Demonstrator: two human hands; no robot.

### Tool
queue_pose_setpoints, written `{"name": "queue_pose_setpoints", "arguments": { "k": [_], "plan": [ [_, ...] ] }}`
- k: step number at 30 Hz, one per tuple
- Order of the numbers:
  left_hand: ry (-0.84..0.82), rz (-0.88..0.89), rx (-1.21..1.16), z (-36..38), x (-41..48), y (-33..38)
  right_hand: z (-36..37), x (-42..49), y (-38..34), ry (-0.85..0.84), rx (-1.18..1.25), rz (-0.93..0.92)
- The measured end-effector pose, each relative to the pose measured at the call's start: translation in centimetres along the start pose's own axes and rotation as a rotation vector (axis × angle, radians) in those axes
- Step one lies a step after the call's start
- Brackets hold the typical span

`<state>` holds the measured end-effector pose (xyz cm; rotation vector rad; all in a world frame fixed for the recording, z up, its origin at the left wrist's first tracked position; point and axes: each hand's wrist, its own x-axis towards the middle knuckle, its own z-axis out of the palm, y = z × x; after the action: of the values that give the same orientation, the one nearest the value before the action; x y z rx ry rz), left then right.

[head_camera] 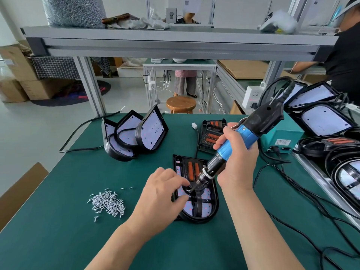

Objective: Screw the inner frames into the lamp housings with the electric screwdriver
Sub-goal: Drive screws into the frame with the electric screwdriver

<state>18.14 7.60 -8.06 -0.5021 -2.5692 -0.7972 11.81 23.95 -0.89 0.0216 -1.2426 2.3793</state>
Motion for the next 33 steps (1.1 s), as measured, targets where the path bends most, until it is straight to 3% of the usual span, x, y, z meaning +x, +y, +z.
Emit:
{"name": "queue_pose_setpoints", "arguments": {
  "k": [9,22,33],
  "plan": [
    [0.064,-0.075,-0.033,-0.1,0.0,1.0,0.1,-0.3,-0.8,0.070,0.061,0.014],
    [0.044,-0.436,-0.397,0.3,-0.5,2.0,-0.7,0.1,-1.3,0.138,0.137,0.018],
    [0.037,-0.462,-0.478,0.2,-0.5,2.4,-1.3,0.1,-1.4,0.185,0.128,0.053]
  ]
}}
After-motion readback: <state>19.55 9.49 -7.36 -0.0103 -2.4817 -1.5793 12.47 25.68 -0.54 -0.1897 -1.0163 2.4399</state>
